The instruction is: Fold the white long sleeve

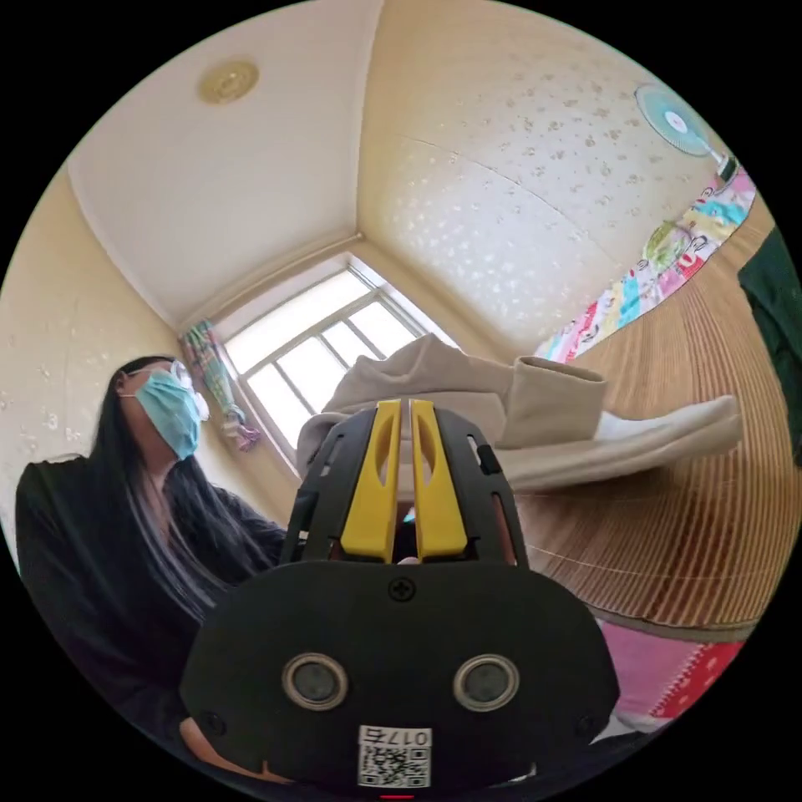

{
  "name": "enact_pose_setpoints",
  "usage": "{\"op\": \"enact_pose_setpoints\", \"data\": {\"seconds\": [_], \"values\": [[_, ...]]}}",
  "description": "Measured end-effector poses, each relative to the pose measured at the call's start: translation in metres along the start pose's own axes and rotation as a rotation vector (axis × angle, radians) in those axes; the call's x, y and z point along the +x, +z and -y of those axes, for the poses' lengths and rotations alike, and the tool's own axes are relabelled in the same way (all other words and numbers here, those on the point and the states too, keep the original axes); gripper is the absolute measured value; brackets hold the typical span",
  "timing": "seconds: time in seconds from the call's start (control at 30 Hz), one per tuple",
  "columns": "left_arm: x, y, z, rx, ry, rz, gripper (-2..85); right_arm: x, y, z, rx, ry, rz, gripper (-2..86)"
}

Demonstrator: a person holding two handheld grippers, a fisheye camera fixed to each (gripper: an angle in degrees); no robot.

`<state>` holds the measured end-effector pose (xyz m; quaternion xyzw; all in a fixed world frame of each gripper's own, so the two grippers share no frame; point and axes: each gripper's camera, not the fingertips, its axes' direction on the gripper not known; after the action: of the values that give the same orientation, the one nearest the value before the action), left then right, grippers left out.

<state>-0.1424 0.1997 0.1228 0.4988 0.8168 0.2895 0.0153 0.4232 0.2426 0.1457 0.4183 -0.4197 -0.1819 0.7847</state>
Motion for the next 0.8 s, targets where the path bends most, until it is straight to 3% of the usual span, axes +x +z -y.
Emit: {"op": "enact_pose_setpoints", "data": {"seconds": [0.1, 0.27, 0.4, 0.5, 0.67, 0.8], "values": [[0.024, -0.002, 0.003, 0.021, 0.015, 0.013, 4.0, 0.006, 0.025, -0.010, -0.056, 0.049, -0.135, 6.4], [0.027, 0.027, 0.005, -0.063, -0.021, -0.130, 4.0, 0.008, 0.071, -0.026, -0.069, -0.004, -0.246, 9.9], [0.028, 0.056, 0.003, -0.141, -0.024, -0.262, 4.0, 0.008, 0.128, -0.026, -0.166, -0.176, -0.425, 14.0], [0.032, 0.072, 0.001, -0.195, -0.023, -0.319, 4.0, 0.024, 0.168, -0.030, -0.122, -0.374, -0.485, 17.5], [0.037, 0.072, -0.001, -0.199, -0.019, -0.293, 4.0, 0.038, 0.246, -0.031, -0.286, -0.619, -0.367, 19.1], [0.042, 0.067, 0.002, -0.210, -0.003, -0.271, 4.0, 0.040, 0.294, -0.022, -0.346, -0.653, -0.204, 9.7]]}}
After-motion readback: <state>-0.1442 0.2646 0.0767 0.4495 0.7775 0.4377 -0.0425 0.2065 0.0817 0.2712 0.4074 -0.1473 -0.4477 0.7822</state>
